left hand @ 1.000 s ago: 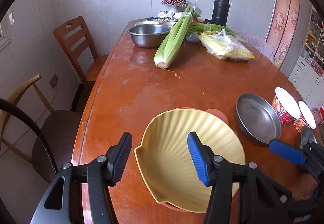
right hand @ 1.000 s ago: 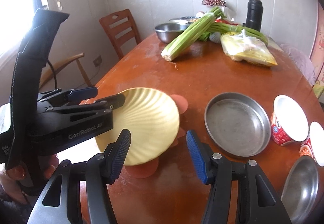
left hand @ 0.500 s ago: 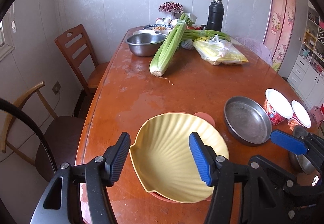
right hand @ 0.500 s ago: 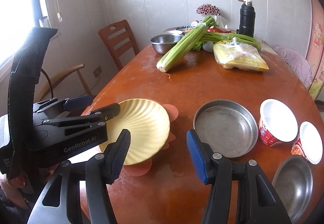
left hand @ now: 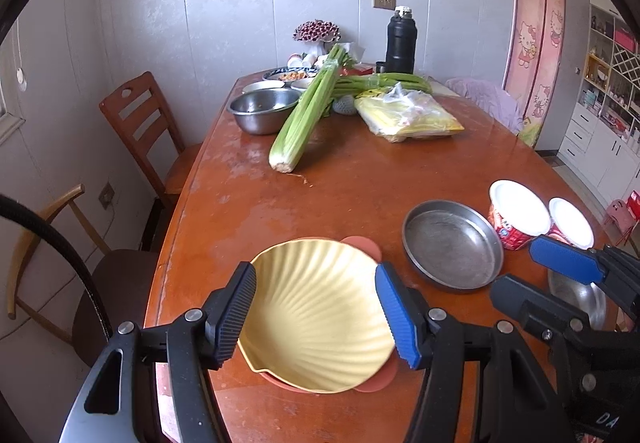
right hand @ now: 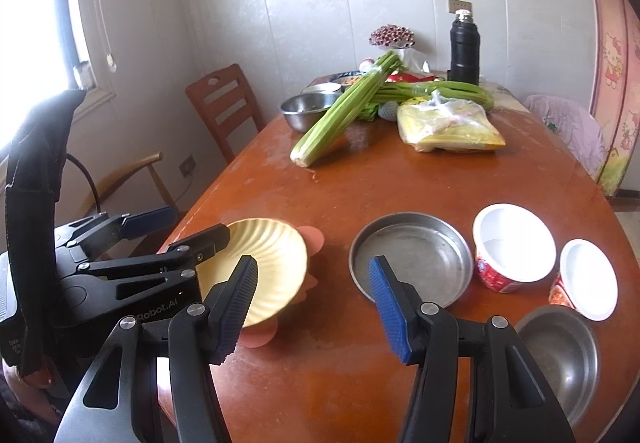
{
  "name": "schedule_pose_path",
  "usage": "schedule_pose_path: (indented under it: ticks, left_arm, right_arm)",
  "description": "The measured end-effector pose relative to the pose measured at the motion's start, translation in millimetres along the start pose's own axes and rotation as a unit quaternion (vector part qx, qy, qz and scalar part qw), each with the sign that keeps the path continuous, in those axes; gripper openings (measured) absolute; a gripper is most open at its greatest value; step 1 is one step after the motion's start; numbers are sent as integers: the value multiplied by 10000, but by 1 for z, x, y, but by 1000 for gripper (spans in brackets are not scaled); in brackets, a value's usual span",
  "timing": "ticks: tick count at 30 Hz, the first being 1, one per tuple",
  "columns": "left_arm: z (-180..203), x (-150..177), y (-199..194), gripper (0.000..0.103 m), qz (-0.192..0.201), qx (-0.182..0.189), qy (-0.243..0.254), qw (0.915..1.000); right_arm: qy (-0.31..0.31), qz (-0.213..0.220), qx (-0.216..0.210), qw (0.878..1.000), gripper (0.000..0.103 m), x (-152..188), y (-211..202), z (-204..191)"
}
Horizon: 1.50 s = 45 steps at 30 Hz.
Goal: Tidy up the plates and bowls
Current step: 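Lower the yellow shell plate onto the orange plate with the left tool, then open the left tool, release the yellow plate, move toward the grey metal pan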
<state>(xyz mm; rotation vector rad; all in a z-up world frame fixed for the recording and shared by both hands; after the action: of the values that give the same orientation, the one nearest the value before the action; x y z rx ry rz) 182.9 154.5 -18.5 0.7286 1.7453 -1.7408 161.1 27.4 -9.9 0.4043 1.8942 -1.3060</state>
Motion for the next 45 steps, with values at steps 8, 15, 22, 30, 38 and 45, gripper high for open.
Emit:
schedule_pose_path:
  ticks: [8,15,22,30,38,45]
  left_arm:
    - [21,-5,-9,62,63,67,131,9999]
    - [37,-8,-14,62,89,91,245,9996]
    - [52,-11,-17,62,99,84,380,9992]
    - [69,-14,-18,62,79,122,460,9988]
    - [85,-20,-15,62,34,144,561,9983]
    - [95,-26,-1,62,-101,190,643,9977]
  right_arm:
    - [260,122,87,9995,63,-4,-19,25]
    - [419,288,132,9986,63,-8,-37,43]
    - [554,379,133,9977,63,-9,-48,57]
    - [693,453,204,9964,63,-8,-61,75]
    - [838,403,181,9955,63,-5,-67,91]
    - [931,255,167,9952,63,0,-58,102]
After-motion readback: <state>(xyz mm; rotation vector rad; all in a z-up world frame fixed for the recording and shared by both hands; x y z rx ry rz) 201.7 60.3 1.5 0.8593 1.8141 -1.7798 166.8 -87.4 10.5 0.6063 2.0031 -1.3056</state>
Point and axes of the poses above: each gripper's, at about its wrist camera, not at the fingertips, and y roughly the way its jaws point, z to its right, x to its underside, the point moved 9 cm from there along y, roughly the way its jaws point, and after that the axes turned 1 degree about x, right-handed, at the moved point
